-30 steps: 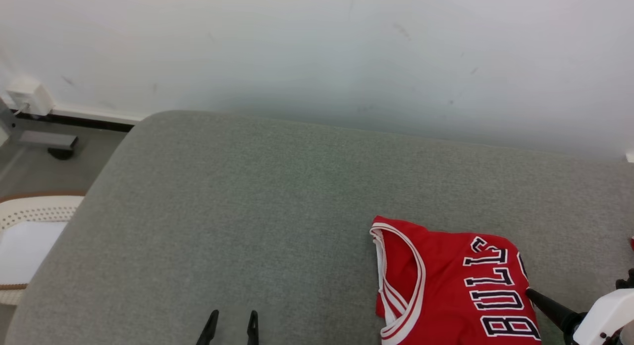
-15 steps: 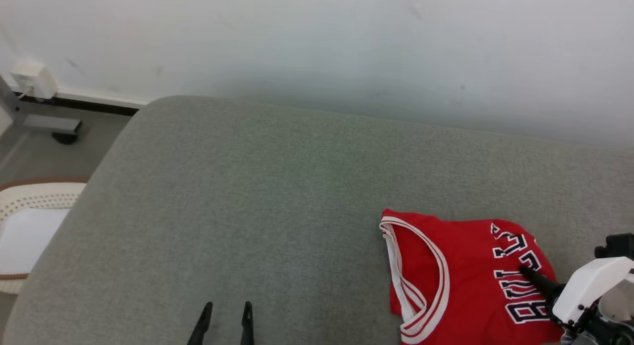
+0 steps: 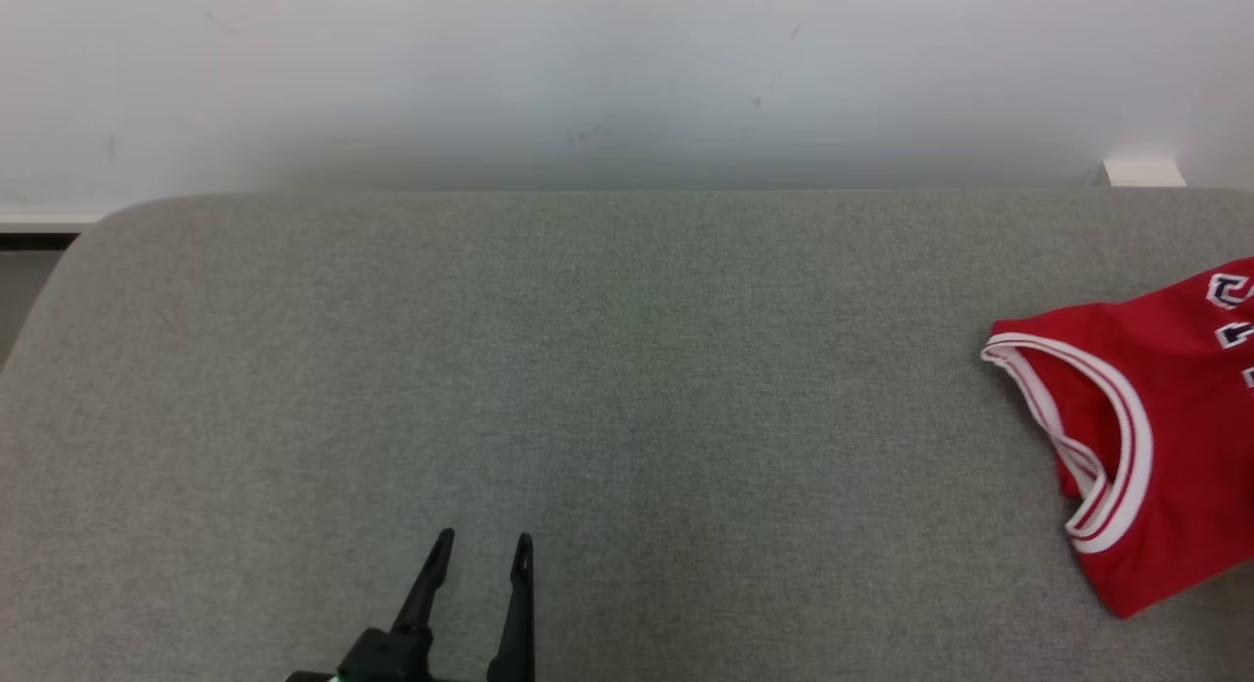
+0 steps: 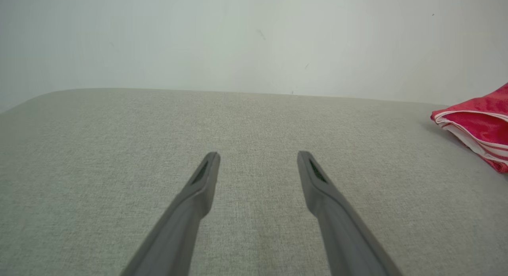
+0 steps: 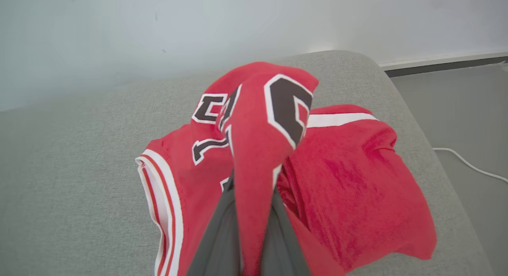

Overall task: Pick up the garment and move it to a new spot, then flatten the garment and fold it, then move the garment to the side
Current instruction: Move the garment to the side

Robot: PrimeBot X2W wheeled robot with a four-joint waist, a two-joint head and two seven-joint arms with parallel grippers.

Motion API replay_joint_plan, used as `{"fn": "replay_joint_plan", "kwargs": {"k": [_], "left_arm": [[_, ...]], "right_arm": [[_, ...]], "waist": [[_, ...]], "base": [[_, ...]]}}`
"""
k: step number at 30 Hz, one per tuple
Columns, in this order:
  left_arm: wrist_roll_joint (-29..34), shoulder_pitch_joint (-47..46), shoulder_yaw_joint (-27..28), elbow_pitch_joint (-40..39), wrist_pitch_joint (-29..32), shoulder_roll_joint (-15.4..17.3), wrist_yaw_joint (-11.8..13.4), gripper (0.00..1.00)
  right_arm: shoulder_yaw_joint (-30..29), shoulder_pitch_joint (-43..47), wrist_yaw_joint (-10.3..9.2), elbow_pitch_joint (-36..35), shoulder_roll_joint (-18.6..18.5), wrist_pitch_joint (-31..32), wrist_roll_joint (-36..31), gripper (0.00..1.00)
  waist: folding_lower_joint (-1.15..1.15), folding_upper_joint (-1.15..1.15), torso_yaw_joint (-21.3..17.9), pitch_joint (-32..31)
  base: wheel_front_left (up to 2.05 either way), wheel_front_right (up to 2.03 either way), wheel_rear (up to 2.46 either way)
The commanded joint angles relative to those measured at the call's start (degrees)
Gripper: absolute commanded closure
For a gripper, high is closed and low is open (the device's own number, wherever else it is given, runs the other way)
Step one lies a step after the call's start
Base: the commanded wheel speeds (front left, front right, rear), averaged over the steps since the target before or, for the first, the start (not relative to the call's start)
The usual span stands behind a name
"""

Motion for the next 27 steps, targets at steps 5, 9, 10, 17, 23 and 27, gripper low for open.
{"fn": "replay_joint_plan", "kwargs": {"k": [5, 9, 10, 17, 23, 27], "left_arm": [[0.6, -1.1, -0.1, 0.2, -0.1, 0.3, 0.1, 0.0], [0.7, -0.9, 0.3, 0.6, -0.1, 0.3, 0.0, 0.0], [0.7, -0.7, 0.3, 0.6, -0.1, 0.3, 0.0, 0.0], [1.1, -0.1, 0.7, 0.9, -0.1, 0.3, -0.2, 0.0], [1.0, 1.2, 1.0, 1.0, -0.1, 0.3, 0.2, 0.0], [0.6, 2.6, 1.2, 1.2, -0.1, 0.3, 0.4, 0.0]], "right_arm": [[-2.9, -3.5, -0.02, 1.7, -3.3, 1.8, -5.2, 1.0], [-5.9, -4.3, -0.02, 3.1, -4.3, 1.7, -8.6, 1.0], [-6.4, -4.0, -0.02, 3.6, -4.6, 1.7, -9.8, 1.0], [-14.5, -1.6, -0.02, 9.7, -3.9, -3.9, -21.8, 0.0], [-21.0, 1.9, -0.02, 9.2, 0.7, -14.3, -29.9, 0.0], [-22.6, 7.6, -0.02, 5.5, 4.9, -20.3, -31.0, 0.0]], "waist": [[0.0, 0.0, -0.1, 2.5], [0.0, 0.0, 0.5, 2.8], [0.0, 0.0, 0.6, 2.7], [0.0, 0.0, 1.0, 1.6], [0.0, 0.0, 0.5, -0.8], [0.0, 0.0, 0.1, -2.9]], "base": [[0.0, 0.0, 0.0], [0.0, 0.0, 0.0], [0.0, 0.0, 0.0], [0.0, 0.0, 0.0], [0.0, 0.0, 0.0], [0.0, 0.0, 0.0]]}}
